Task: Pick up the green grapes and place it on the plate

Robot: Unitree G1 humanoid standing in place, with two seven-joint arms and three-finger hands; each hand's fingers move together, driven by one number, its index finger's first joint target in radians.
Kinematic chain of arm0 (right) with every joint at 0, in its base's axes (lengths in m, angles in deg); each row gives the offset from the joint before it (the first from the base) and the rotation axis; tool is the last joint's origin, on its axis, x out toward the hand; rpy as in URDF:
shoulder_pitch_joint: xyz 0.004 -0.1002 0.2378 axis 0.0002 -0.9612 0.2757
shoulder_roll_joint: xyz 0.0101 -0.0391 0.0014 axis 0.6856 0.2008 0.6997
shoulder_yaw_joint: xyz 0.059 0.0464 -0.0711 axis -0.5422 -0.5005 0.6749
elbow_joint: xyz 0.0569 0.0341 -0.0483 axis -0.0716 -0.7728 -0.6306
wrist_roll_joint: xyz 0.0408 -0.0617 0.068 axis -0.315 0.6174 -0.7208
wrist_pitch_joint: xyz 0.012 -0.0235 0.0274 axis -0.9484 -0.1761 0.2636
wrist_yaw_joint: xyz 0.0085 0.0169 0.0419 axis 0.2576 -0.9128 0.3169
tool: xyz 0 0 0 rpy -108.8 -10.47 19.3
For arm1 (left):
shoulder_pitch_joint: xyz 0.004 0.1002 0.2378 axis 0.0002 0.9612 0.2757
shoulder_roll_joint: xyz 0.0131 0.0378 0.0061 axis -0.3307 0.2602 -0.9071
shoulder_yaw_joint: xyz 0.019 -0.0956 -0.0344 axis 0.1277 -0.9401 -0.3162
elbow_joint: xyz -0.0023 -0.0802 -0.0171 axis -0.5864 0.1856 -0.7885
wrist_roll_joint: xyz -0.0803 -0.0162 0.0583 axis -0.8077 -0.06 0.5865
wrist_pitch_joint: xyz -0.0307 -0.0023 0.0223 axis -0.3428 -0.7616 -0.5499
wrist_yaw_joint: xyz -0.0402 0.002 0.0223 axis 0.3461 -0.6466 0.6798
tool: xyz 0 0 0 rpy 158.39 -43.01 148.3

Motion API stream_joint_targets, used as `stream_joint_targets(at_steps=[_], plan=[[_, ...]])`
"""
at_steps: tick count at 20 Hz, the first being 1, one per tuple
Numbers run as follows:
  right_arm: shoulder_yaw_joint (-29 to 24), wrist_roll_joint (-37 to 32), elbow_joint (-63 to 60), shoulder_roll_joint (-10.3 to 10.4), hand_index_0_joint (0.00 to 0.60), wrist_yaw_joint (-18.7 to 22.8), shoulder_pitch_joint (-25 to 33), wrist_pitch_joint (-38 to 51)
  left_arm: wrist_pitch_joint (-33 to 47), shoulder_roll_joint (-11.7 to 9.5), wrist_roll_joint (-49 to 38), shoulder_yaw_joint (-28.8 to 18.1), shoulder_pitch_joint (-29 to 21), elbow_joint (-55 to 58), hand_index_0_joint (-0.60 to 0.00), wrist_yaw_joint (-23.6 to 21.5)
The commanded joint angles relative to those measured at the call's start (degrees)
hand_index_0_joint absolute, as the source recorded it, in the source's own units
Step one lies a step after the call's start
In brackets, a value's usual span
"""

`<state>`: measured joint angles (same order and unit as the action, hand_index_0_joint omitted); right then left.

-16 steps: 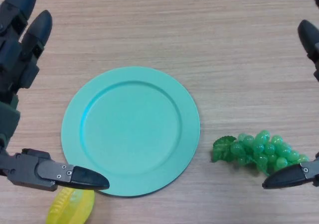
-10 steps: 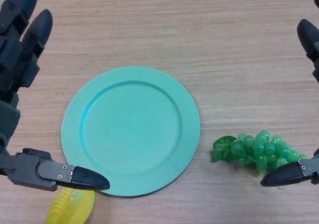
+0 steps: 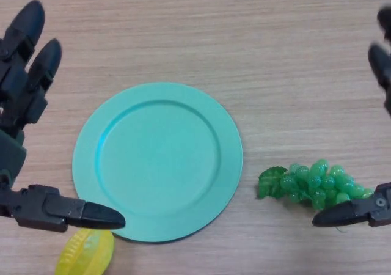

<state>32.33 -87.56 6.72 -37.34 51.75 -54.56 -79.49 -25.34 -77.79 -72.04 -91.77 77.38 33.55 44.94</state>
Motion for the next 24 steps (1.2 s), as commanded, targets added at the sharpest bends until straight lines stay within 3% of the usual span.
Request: stream_joint_targets(at_steps=[1, 7, 14, 16, 17, 18, 19, 24], plan=[[-1.2, 2.0, -2.9, -0.4, 0.0, 1.2, 0.4, 14.7, 11.3, -1.6, 1.4, -0.2, -0.8, 0.1, 0.0, -1.1], [-0.5, 9.9, -26.6, -3.0, 0.0, 5.3, 5.0, 27.5, 5.9, -2.3, 1.5, 0.6, -1.7, 2.8, 0.0, -2.0], [1.6, 21.4, -44.5, -5.9, 0.0, 7.4, 9.9, 34.0, 3.5, -3.2, -0.3, -1.1, -2.9, 2.4, 0.0, -2.4], [2.0, 22.1, -46.3, -6.0, 0.2, 7.9, 10.7, 34.2, 3.9, -3.1, -0.2, -1.2, -2.9, 2.0, 0.0, -2.6], [2.3, 23.0, -47.9, -6.1, 0.35, 8.6, 11.2, 34.7, 4.3, -3.1, -0.2, -1.3, -2.9, 1.7, 0.0, -2.8], [2.8, 24.8, -49.7, -6.3, 0.45, 9.4, 11.7, 35.3, 4.8, -3.0, -0.1, -1.3, -2.7, 1.3, 0.0, -3.1], [4.4, 33.4, -54.7, -7.7, 0.591, 11.0, 13.0, 37.1, 6.2, -2.8, -0.1, -1.5, -2.4, 0.3, 0.0, -3.6], [5.5, 36.3, -54.3, -7.6, 0.6, 6.2, 13.3, 36.0, 6.5, -2.9, -1.0, -2.5, -2.4, -0.7, 0.0, -4.2]])
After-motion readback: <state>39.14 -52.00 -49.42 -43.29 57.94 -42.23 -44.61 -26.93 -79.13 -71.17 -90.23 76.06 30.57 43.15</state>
